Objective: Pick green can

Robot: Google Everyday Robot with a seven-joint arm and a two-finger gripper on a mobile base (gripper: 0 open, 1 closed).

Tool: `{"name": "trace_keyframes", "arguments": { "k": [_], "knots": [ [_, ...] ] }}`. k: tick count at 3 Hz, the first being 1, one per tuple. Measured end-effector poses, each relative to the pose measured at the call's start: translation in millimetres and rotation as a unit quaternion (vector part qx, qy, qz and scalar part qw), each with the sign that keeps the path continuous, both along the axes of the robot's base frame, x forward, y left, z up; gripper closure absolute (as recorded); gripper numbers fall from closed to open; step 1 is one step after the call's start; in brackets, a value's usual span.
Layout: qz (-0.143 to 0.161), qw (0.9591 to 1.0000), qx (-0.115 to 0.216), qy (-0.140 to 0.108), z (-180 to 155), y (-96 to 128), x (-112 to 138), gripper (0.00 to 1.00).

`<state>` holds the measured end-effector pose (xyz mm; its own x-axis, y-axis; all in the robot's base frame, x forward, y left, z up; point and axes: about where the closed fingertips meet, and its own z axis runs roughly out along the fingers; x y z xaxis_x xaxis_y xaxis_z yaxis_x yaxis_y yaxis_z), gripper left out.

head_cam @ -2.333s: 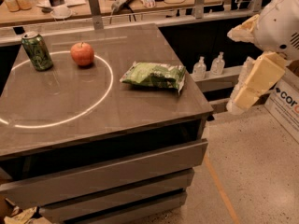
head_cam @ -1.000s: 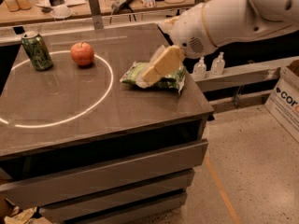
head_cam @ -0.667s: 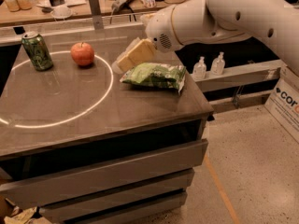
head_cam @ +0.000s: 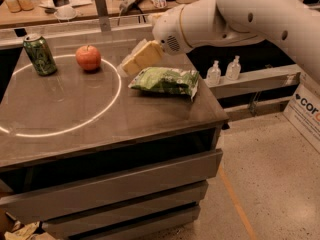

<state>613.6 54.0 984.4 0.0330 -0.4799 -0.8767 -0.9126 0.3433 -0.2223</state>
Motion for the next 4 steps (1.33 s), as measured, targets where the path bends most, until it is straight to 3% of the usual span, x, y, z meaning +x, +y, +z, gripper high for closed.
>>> {"name": "trace_keyframes", "arguments": {
  "k": [1,2,4],
  "knots": [
    [-0.013,0.9998,0.008,-0.011,-7,25,34,0.0],
    [0.004,0.9998,0.012,-0.012,-18,68,73,0.0],
    [0.053,0.9972,0.052,-0.005,-30,172,117,0.0]
  ]
}}
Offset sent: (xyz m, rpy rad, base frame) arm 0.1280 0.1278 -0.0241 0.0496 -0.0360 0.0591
